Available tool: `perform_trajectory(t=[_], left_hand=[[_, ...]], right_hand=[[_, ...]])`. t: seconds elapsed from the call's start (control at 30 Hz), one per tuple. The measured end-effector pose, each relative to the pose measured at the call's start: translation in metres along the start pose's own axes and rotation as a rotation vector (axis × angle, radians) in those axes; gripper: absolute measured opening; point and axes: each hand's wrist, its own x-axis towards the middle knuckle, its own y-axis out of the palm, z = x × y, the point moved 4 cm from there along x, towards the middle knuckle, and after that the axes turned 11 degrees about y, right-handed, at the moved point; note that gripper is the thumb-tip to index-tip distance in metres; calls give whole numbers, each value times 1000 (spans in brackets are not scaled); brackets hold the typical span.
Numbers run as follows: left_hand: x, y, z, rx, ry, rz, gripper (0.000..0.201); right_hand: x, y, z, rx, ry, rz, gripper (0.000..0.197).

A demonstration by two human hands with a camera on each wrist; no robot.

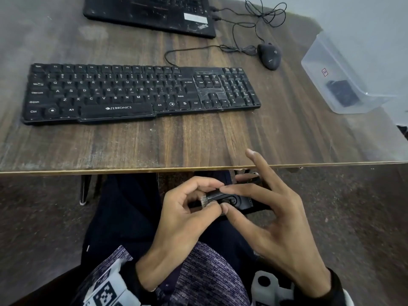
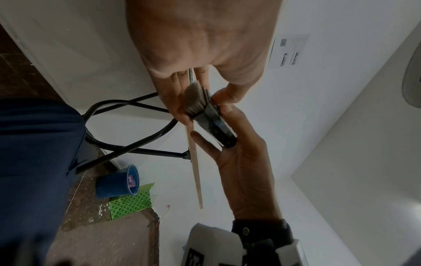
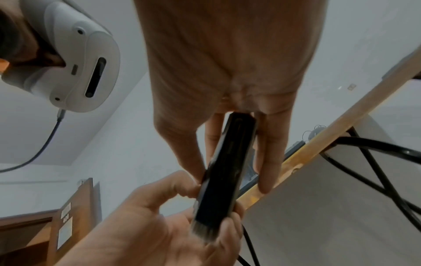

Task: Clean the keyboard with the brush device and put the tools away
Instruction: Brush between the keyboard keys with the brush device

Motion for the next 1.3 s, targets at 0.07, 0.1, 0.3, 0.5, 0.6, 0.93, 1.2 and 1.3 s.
perform_trajectory(t=[0.07,0.1,0.3,0.5,0.6,0.93,1.2,1.3], left_hand=[[-1,1,0,-43,-24,6,29],[-1,1,1,-69,-39,10,27],[2,1,3,-181,-79,16,31],[7,3,-2,-164,-5,-2,32],[10,2,-4,-169,5,4,32],[10,0,-2,-164,24,16,32],[13,-2,6,-223,-15,50,30],[12,-3,7,-225,-22,30,29]], right_hand=[[0,-3,-1,-10,-24,-22,28],[-1,-4,-3,21,-18,-29,27],[-2,-9,-10,275,127,-50,25],[-1,-10,-19,552,422,-4,46],[2,-14,-21,681,510,77,45],[8,-11,-28,887,668,218,38],[9,-3,-30,949,721,239,27],[10,-4,-28,901,677,214,19]])
